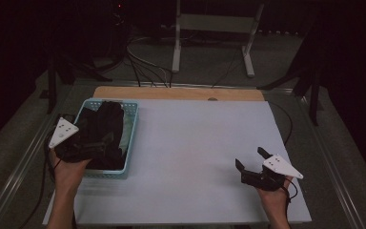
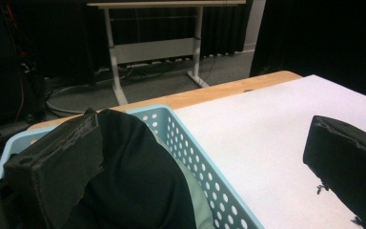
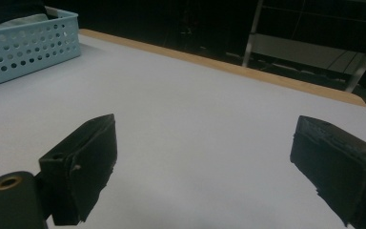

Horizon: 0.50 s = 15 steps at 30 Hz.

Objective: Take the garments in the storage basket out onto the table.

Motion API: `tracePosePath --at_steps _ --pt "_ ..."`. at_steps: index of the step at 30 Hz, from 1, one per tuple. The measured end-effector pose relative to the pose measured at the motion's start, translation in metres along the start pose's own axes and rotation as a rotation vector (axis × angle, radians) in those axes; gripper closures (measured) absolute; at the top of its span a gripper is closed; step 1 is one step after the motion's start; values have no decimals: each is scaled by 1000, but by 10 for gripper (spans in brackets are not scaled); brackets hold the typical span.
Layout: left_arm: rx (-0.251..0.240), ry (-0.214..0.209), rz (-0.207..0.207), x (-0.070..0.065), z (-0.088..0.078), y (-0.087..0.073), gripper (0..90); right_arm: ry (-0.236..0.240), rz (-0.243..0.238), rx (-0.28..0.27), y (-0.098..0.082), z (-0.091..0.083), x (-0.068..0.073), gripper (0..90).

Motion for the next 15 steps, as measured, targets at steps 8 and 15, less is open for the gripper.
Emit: tracePosePath --at_steps 8,15 --pt "-2 20 -2 8 6 5 0 1 2 -1 0 0 0 85" --pt "19 35 -10 16 12 9 0 -3 2 5 0 1 1 86"
Point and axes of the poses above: each handheld gripper's, and its own axes: z roughly forward along the jaws, y roughly out of its top, x roughly to its left, the point moved 2 cm from there along z, roughly forward along the jaws, and after that the axes turned 15 degrees about x, right-handed, at the moved point
